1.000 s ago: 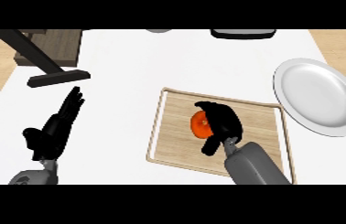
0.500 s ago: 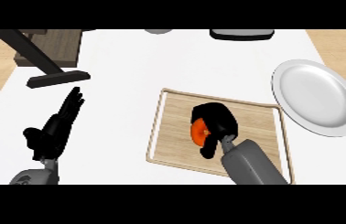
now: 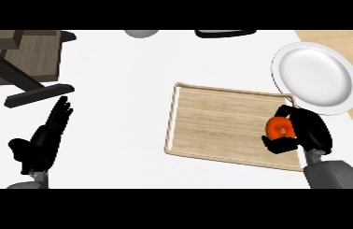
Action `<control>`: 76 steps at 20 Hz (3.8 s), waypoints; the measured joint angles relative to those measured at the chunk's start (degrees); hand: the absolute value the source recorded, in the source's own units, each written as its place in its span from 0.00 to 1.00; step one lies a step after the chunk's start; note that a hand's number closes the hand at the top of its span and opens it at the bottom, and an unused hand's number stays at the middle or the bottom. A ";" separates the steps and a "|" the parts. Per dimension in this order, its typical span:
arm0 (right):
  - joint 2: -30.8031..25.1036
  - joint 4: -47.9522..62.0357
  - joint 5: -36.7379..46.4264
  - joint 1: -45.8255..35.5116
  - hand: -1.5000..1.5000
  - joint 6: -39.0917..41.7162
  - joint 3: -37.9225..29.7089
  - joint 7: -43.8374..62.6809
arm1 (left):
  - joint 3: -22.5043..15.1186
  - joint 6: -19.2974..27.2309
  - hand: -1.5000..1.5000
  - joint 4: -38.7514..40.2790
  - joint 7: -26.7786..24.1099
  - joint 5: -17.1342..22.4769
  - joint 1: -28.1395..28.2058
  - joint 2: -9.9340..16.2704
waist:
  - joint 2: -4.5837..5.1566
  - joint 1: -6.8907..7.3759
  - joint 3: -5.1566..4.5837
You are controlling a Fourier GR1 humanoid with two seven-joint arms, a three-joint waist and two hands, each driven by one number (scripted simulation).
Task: Pick the squash from the tray and place it in the plate
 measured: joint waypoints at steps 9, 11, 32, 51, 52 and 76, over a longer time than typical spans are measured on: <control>-19.50 5.20 -18.32 14.43 1.00 -3.58 -27.96 -21.12 | 0.24 -0.40 0.50 -1.68 0.07 0.46 1.44 0.09 | 0.13 0.68 0.02; -21.66 7.22 -21.66 17.52 1.00 -4.00 -33.12 -26.87 | -0.03 -1.01 0.50 -2.17 0.24 0.42 1.24 0.34 | 0.27 1.91 -0.04; -24.28 -0.18 -28.16 11.78 1.00 0.71 -42.49 -28.19 | -2.34 -2.01 0.50 0.17 0.54 -3.14 -3.01 -2.94 | 0.90 6.51 -0.21; -13.64 25.29 -19.15 -18.27 0.00 -8.47 -28.84 -23.89 | -0.54 -3.46 0.50 -0.27 1.47 -3.55 -4.49 -2.83 | 1.12 7.30 -0.13; -12.67 26.69 -19.37 -19.45 0.00 -9.54 -29.20 -23.22 | -0.32 -3.82 0.50 -0.03 1.35 -3.44 -4.53 -2.52 | 1.13 7.32 -0.13; -19.53 50.43 -43.59 -22.00 0.00 -0.10 -52.70 -41.65 | 0.13 -3.98 0.50 -1.51 1.81 -4.01 -3.12 -3.46 | 1.15 6.58 -0.01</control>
